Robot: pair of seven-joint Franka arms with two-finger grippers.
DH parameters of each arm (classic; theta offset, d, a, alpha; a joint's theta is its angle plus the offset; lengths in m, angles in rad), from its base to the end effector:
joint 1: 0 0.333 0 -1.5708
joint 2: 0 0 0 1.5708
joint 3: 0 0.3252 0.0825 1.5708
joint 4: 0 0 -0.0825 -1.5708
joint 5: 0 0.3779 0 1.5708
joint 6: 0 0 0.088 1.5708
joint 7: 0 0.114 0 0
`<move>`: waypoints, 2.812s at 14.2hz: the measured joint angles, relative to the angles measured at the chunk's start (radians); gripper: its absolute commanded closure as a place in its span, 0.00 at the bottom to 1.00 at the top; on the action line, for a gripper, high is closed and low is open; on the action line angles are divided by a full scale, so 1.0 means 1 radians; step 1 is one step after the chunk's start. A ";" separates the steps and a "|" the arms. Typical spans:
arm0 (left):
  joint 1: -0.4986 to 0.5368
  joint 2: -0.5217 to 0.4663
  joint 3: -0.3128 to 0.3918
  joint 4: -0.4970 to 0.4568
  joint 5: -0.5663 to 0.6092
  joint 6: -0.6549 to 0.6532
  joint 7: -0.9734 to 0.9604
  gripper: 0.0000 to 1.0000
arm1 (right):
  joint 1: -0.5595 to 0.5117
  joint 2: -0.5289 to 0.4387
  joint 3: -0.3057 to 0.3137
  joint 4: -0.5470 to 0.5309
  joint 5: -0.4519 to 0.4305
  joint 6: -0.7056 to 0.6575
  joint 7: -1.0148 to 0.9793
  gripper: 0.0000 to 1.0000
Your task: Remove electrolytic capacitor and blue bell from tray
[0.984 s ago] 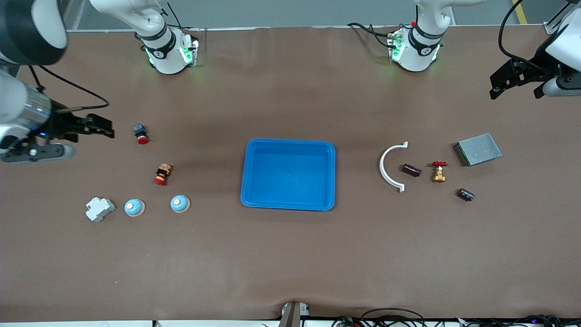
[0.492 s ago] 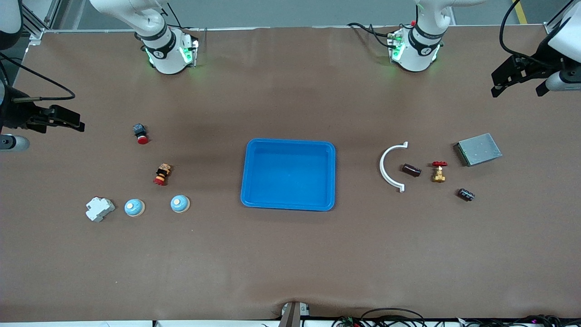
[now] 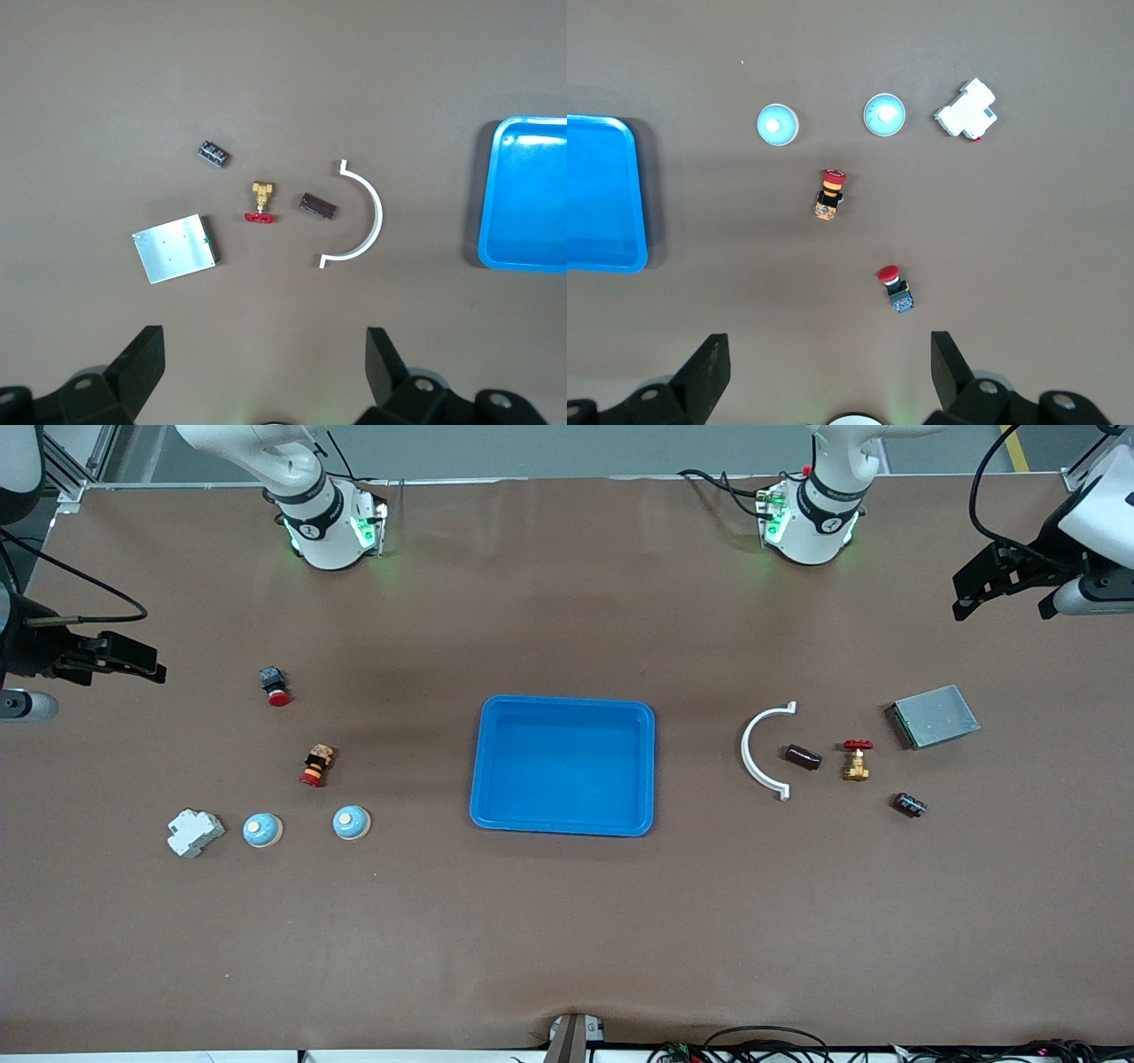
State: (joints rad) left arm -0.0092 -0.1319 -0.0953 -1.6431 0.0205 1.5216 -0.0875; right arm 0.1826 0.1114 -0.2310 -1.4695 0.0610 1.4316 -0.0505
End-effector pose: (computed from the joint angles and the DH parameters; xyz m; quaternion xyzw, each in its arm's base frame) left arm 0.4978 -0.0534 0.6577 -0.9998 0.0076 -0.0065 0.0160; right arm 0.5662 -0.0122 0.6015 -0.9972 -0.0028 0.0722 0.0213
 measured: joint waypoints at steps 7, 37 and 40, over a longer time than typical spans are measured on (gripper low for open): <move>0.000 0.001 0.000 -0.010 0.000 0.000 -0.001 0.00 | -0.223 0.000 0.234 0.000 -0.001 0.001 0.000 0.00; 0.006 -0.004 0.007 -0.006 0.000 0.019 -0.001 0.00 | -0.267 -0.034 0.225 0.026 -0.023 0.048 0.001 0.00; 0.010 -0.004 0.007 -0.006 0.000 0.019 -0.001 0.00 | -0.266 -0.034 0.227 0.026 -0.023 0.048 0.001 0.00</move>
State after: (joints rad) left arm 0.0006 -0.1359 -0.0885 -1.6490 0.0207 1.5402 -0.0880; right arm -0.0839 0.0778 -0.0038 -1.4430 0.0383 1.4799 -0.0498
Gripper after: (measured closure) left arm 0.000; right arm 0.000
